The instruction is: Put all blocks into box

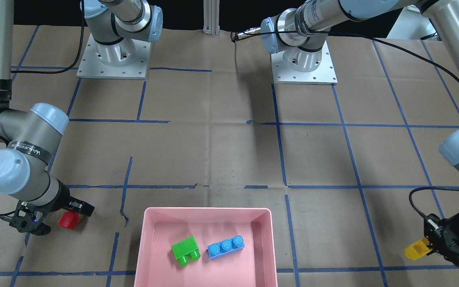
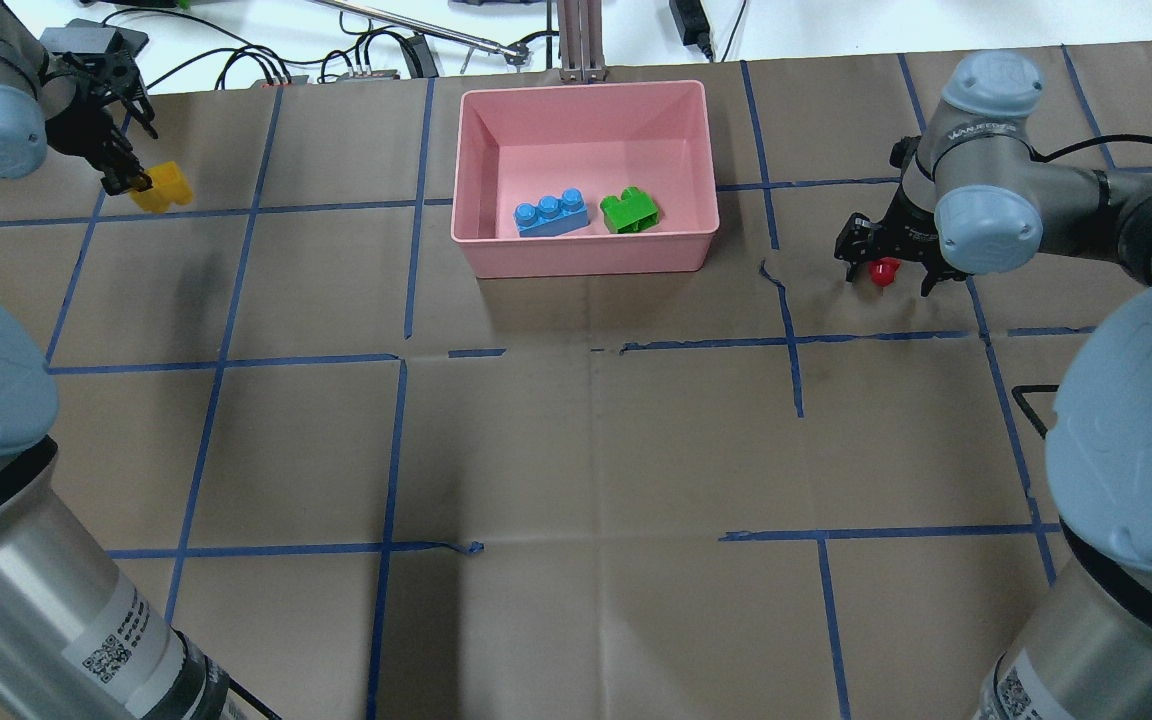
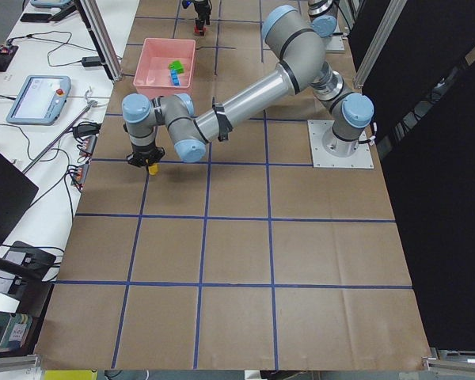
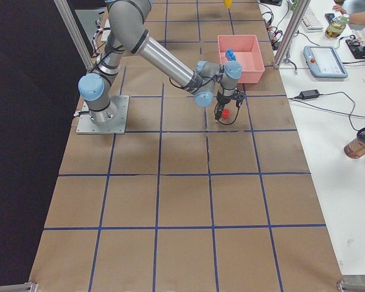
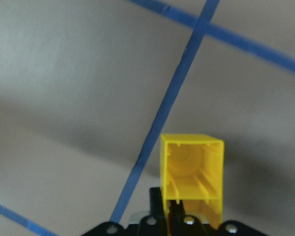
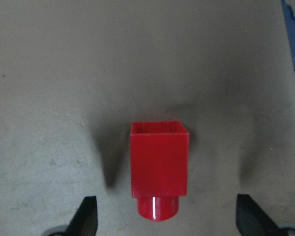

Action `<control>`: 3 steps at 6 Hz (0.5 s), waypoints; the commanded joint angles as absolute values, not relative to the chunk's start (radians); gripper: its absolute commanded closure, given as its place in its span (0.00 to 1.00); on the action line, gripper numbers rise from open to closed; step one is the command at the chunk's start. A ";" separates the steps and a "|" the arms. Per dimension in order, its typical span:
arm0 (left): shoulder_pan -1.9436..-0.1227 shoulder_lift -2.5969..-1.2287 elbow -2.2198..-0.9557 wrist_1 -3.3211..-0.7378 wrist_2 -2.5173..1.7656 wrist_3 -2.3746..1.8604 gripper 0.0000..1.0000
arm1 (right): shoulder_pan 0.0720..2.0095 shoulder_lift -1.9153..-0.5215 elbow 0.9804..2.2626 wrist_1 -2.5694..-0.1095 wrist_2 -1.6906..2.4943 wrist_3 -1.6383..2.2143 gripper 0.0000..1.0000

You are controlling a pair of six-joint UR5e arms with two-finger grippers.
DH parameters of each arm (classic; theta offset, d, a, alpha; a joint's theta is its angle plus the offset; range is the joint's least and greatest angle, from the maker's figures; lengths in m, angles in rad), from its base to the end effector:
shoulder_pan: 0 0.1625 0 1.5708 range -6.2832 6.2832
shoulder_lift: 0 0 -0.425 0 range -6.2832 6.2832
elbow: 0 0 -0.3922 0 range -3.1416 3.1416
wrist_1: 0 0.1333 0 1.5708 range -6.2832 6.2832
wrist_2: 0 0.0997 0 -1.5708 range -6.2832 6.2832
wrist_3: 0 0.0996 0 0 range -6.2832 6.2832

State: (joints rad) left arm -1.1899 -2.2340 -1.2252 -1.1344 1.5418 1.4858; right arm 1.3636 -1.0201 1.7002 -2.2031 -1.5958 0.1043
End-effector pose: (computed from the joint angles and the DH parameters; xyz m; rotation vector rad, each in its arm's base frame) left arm 0.1505 -0.7423 0.2879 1.6081 2.6034 -0.1439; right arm 0.0000 -0.6358 0.1738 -0.4828 -3.0805 -0.0764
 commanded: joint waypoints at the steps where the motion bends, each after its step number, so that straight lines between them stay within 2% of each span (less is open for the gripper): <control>1: -1.328 -2.184 -1.218 -1.175 1.548 1.279 0.94 | 1.364 -1.016 1.689 -2.241 -1.594 0.109 0.02; 3: -1.539 -2.157 -1.212 -1.160 1.545 0.977 0.93 | 1.364 -1.014 1.687 -2.253 -1.586 0.110 0.35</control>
State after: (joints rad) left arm -1.4342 -2.1683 -1.2152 -1.1675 1.5467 1.1285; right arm 1.3635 -1.0140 1.6890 -2.2477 -1.5908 0.1092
